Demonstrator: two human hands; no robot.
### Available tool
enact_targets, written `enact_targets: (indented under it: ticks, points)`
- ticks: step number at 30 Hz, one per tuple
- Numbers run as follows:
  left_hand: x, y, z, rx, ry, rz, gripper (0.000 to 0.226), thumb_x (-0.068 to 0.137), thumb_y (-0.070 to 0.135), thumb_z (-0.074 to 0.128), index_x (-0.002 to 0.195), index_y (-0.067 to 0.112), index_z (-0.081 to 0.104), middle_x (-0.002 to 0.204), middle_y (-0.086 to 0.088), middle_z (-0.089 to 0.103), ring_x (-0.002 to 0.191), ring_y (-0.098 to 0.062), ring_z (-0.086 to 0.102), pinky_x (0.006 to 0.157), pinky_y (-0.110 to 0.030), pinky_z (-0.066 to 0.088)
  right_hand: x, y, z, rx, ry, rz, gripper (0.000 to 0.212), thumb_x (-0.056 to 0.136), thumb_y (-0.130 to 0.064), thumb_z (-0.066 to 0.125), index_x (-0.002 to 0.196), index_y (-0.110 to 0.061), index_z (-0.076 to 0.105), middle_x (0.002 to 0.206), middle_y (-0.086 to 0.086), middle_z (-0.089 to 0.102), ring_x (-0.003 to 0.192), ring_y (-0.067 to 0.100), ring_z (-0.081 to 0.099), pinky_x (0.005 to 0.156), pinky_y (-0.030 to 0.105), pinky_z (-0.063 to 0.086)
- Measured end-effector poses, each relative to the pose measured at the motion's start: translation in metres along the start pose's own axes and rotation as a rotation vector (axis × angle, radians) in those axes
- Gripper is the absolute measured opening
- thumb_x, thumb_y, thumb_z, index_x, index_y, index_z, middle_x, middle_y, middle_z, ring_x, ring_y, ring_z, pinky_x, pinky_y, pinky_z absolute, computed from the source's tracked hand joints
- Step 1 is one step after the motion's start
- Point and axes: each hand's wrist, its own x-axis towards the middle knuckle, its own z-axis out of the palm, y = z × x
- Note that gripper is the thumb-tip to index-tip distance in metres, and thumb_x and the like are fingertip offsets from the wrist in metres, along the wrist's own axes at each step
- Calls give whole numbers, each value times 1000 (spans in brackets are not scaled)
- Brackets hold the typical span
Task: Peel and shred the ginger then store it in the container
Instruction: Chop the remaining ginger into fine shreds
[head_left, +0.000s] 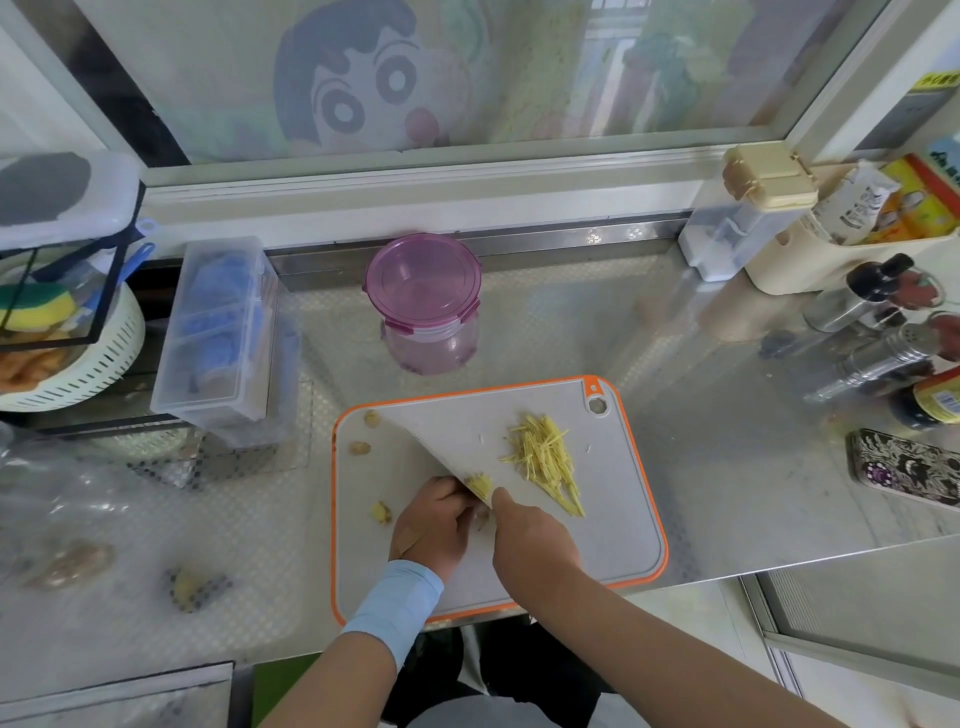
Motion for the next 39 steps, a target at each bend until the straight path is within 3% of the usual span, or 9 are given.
enact_targets:
  ticks: [4,6,8,13,17,22,26,32,39]
  points:
    - [-1,-1,0,11,12,39,19,71,6,80,82,21,77,91,8,69,92,-9,53,70,-14,42,-7,4,-3,-12,-16,20,28,87,1,39,102,-21,31,73,1,45,68,25,49,53,32,38]
    - [-1,-4,1,30,32,68,10,76,13,71,81,20,76,91,7,69,94,-9,53,74,-13,42,-13,8,-2,-23,-34,43,32,86,3,40,101,-23,30,74,1,48,62,20,47,49,31,36]
    - [-2,-3,1,37,38,60,17,81,21,60,80,21,76,91,8,69,94,-8,53,73,-15,43,-17,10,-1,-31,-38,54,32,85,3,40,101,-23,30,74,2,50,61,19,47,49,31,37]
    - [-2,-4,3,-12,26,13,13,80,21,64,82,22,77,91,8,68,90,-8,55,68,-17,47,-4,2,0,-17,-24,30,28,88,1,40,100,-22,28,73,2,44,71,28,51,53,32,37]
    - [0,-4,3,-15,6,-8,19,71,6,81,81,22,77,91,7,69,91,-8,54,68,-16,45,-2,-1,-1,-11,-19,19,27,88,0,40,106,-19,33,72,1,43,72,28,50,56,33,37]
    - [0,-3,0,16,49,68,16,70,7,77,80,20,76,89,5,69,92,-9,53,69,-18,48,-15,8,-1,-21,-22,38,31,88,1,39,107,-21,32,73,1,48,62,20,47,48,31,36]
    - [-1,-2,2,-5,25,22,15,74,7,75,80,21,76,91,7,68,92,-8,54,68,-17,47,-13,8,1,-13,-15,35,28,88,1,40,102,-21,31,73,2,47,65,23,49,47,30,34]
    - [-2,-3,3,-6,34,20,31,84,31,47,80,22,77,91,8,67,91,-8,55,70,-17,48,-2,-3,-2,8,-18,37,32,88,0,41,116,-17,37,82,5,50,75,29,52,60,35,42]
    - [-3,-5,5,28,29,42,31,84,28,46,80,22,76,92,6,68,93,-8,54,72,-18,48,-22,8,-4,-7,-51,63,30,87,2,40,103,-22,31,79,4,53,67,22,51,49,31,38]
